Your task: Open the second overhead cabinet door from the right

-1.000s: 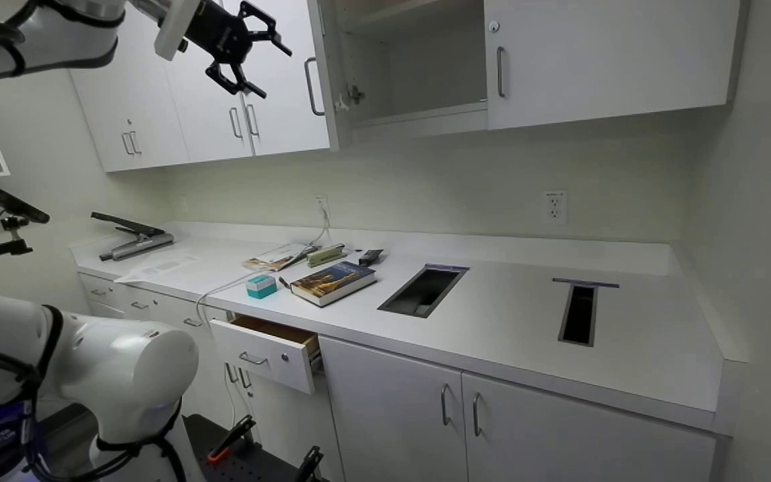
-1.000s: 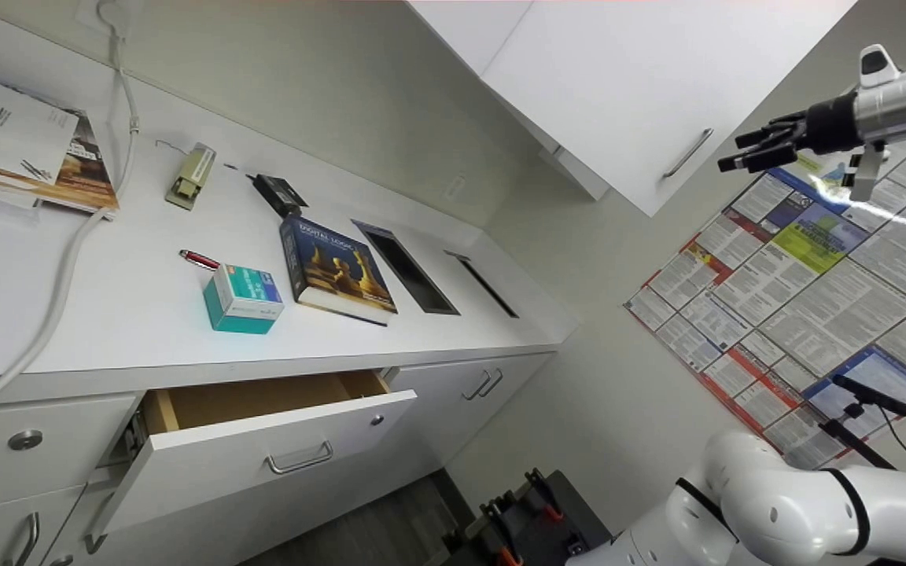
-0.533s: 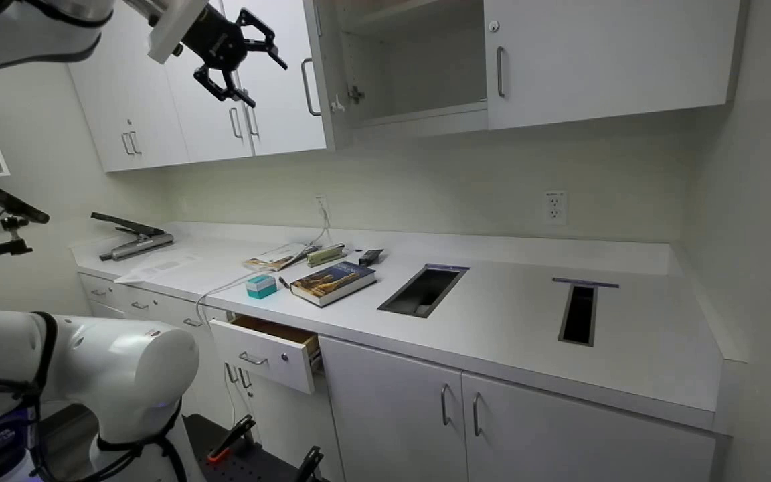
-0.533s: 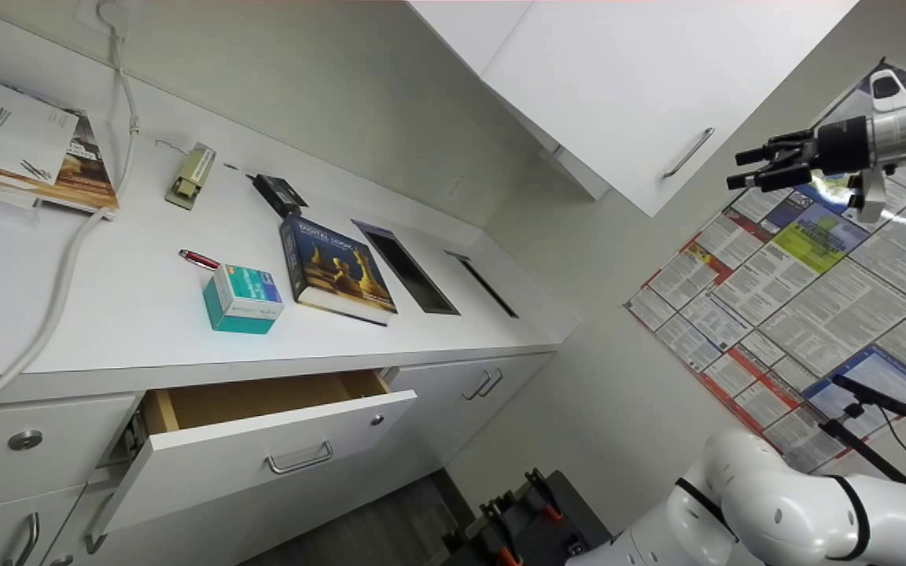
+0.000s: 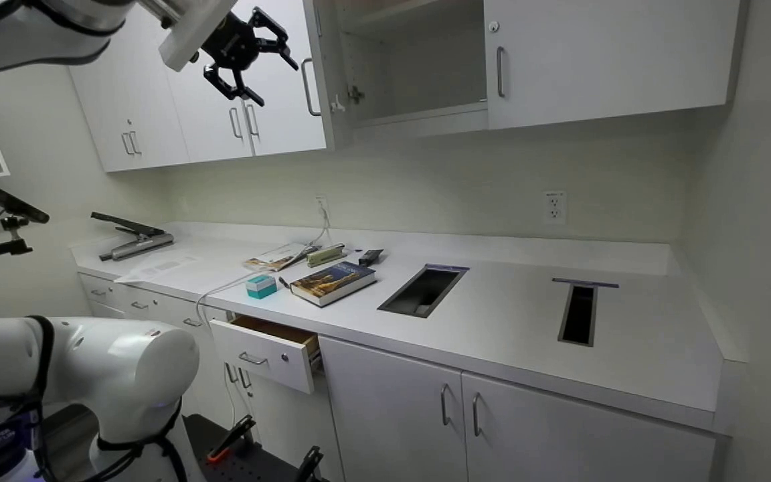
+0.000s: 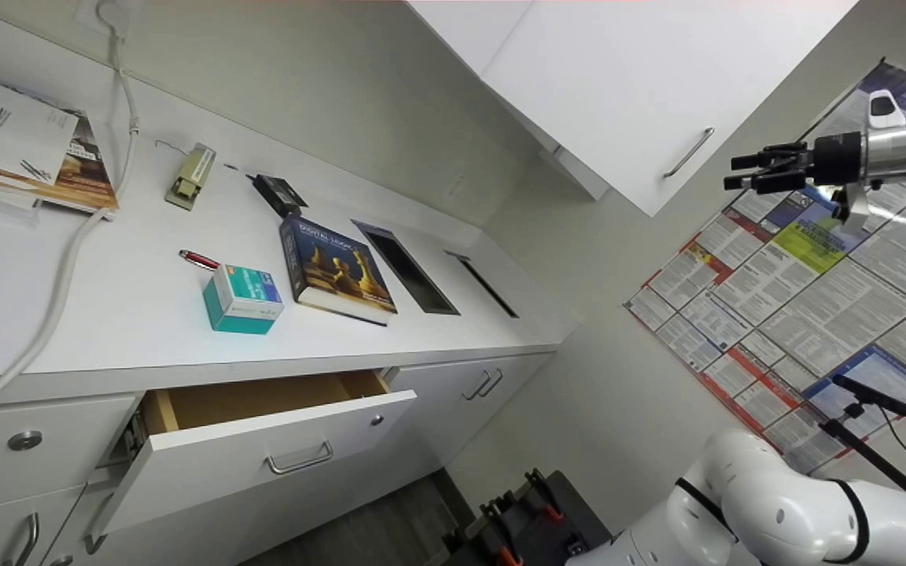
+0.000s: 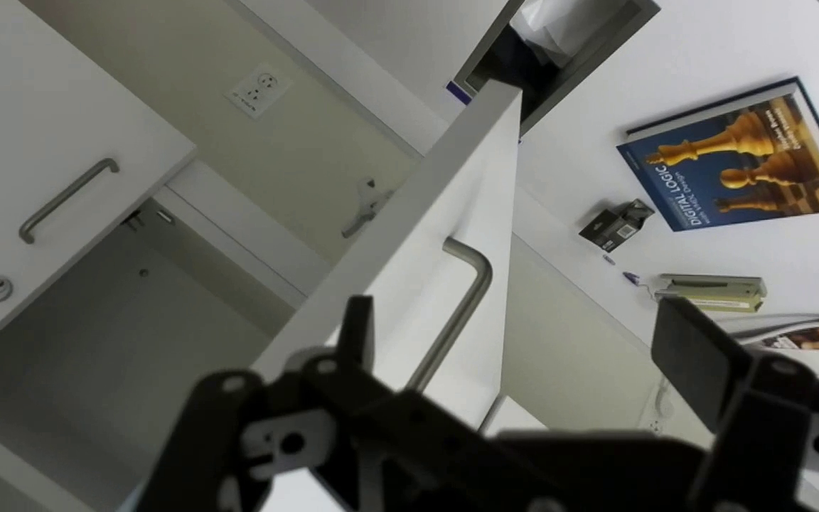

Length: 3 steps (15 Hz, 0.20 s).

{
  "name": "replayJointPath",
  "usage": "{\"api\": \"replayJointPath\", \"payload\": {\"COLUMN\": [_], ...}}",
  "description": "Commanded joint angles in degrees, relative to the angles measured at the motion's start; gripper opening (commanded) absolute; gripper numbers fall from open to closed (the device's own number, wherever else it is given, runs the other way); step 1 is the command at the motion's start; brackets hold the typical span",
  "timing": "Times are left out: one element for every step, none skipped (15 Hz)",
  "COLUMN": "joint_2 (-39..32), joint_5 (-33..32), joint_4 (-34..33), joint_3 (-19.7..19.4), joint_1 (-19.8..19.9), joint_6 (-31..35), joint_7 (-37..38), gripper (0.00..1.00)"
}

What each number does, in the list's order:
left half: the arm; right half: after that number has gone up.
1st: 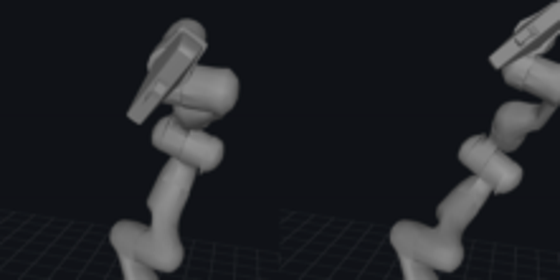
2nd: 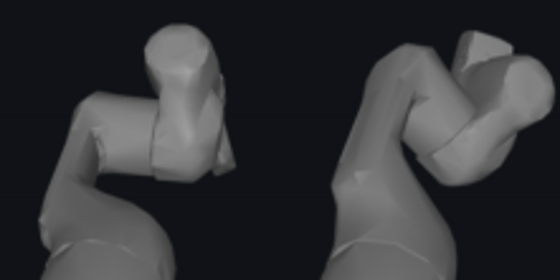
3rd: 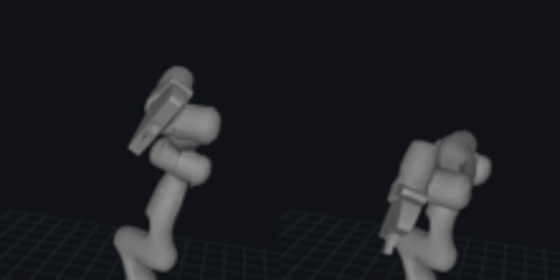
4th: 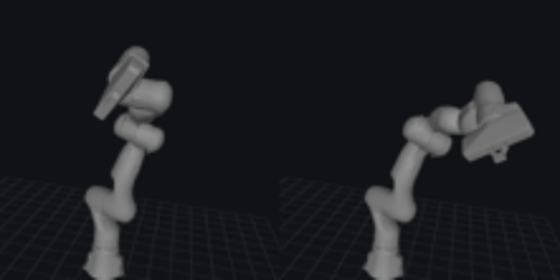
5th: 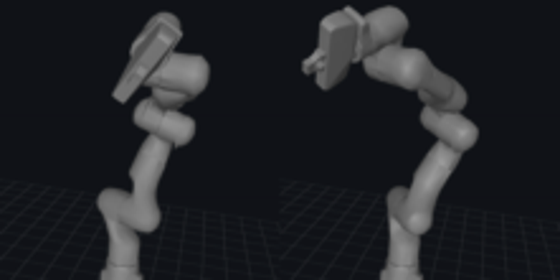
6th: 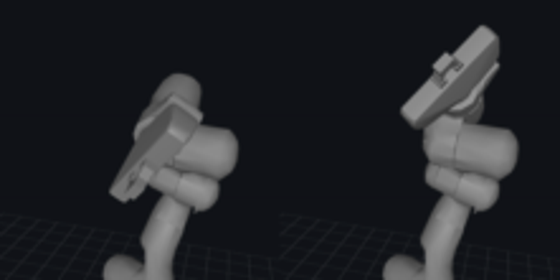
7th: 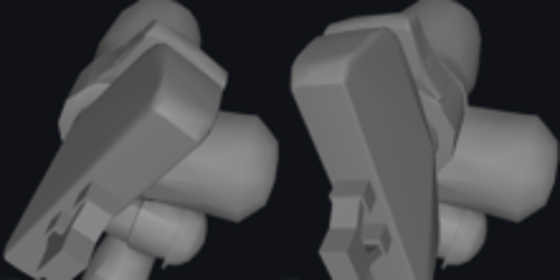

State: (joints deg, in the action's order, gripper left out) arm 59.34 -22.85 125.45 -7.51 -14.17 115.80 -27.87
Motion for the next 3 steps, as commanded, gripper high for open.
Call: {"api": "replayJointPath", "payload": {"joint_2": [-0.09, 0.02, 0.10], "joint_5": [1.80, 2.09, 2.21], "joint_4": [0.38, 0.73, 1.00], "joint_3": [-0.09, -0.59, -0.86], "joint_1": [1.58, 1.61, 1.62], "joint_6": [1.74, 2.81, 3.24], "joint_7": [-1.07, -1.11, -1.13], "gripper": [1.00, 1.00, 1.00]}}
